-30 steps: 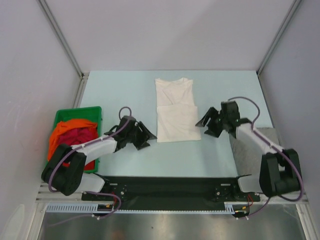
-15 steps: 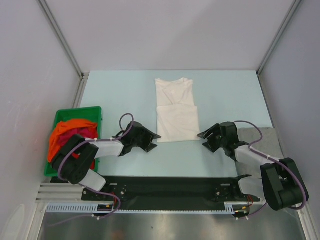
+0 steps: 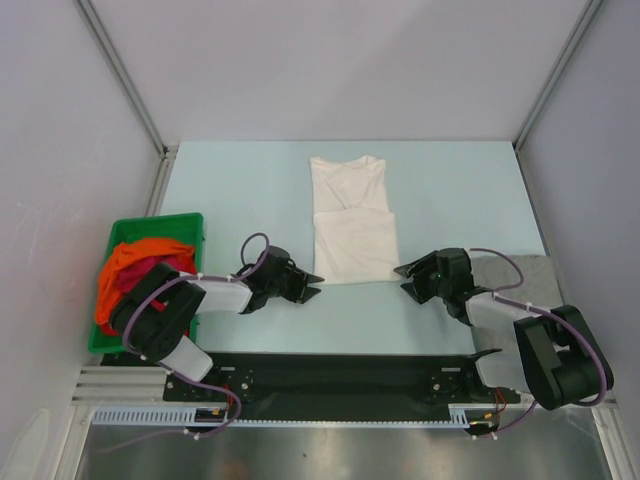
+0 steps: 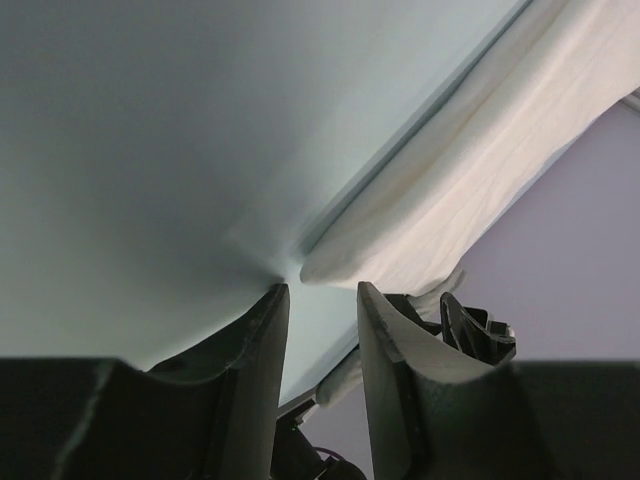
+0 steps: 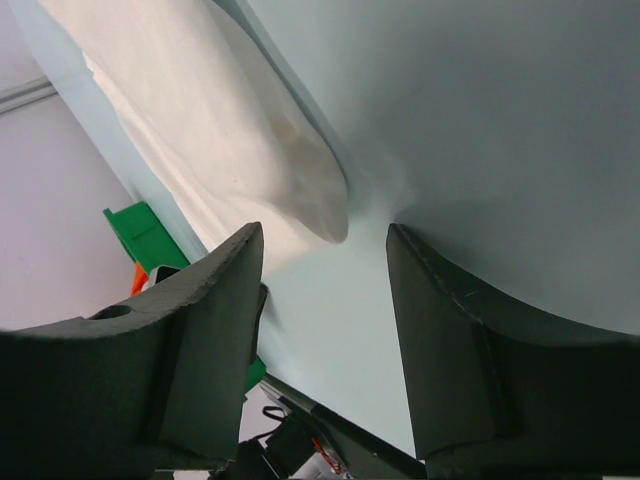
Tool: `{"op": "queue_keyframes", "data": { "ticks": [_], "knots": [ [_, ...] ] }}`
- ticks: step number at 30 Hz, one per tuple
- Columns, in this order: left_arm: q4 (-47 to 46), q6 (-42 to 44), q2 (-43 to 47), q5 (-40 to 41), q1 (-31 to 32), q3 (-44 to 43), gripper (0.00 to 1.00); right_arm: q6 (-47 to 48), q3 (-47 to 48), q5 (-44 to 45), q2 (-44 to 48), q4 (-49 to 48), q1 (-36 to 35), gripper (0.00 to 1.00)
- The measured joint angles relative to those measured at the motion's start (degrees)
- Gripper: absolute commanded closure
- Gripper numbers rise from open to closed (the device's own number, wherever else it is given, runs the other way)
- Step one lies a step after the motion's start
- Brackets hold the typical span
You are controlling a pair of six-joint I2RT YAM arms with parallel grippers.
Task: Fold and stack the t-shirts
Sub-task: Fold the tshirt
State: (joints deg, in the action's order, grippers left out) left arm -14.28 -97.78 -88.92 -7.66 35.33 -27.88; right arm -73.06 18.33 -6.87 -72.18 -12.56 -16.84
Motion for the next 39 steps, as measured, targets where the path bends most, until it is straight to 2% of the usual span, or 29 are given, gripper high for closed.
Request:
{"op": "queue_keyframes", "data": {
  "ticks": [6,9,13,16,17,19,20,25,31,39],
  "knots": [
    [-0.7,-1.6,-0.46,0.07,0.02,0.26,0.62,-0.59,0.09,-0.2,-2.03,-2.47,-0.37,0.46],
    [-2.19,-2.19,-1.22,0.04,0.02,0.57,0.66,-0.92,0.13,-0.5,-3.21,-3.67,-0.44,0.55],
    [-5.01,-2.43,-3.08,0.0,-0.09,0.57,0.76,-1.6,0.13,-1.09,-4.98,-5.16,-0.48,0.59],
    [-6.54,-2.32,-4.13,-0.04,-0.5,0.7,0.93,-1.9,0.15,-1.51,-6.32,-6.34,-0.52,0.7],
    [-6.75,-2.21,-4.33,-0.17,-0.66,0.72,0.97,-1.86,0.24,-1.62,-6.84,-6.64,-0.55,0.78],
    [-7.1,-2.08,-4.37,-0.37,-0.9,0.76,1.0,-1.81,0.5,-1.79,-7.76,-6.56,-0.59,0.87],
    [-7.15,-1.99,-4.35,-0.44,-0.94,0.79,1.0,-1.64,0.63,-2.01,-8.2,-6.54,-0.57,1.0],
    [-7.08,-0.42,-3.5,-0.48,-1.22,1.44,1.0,0.28,1.95,-2.25,-7.91,-3.37,-0.28,1.0],
    [-2.84,1.75,3.34,-0.46,-1.11,5.73,1.0,2.86,1.66,-4.24,-1.84,5.31,-0.39,1.0],
    [6.21,0.48,15.13,0.09,5.77,11.08,1.0,1.9,-1.38,-4.66,17.18,21.44,-4.26,1.0]
  ]
}}
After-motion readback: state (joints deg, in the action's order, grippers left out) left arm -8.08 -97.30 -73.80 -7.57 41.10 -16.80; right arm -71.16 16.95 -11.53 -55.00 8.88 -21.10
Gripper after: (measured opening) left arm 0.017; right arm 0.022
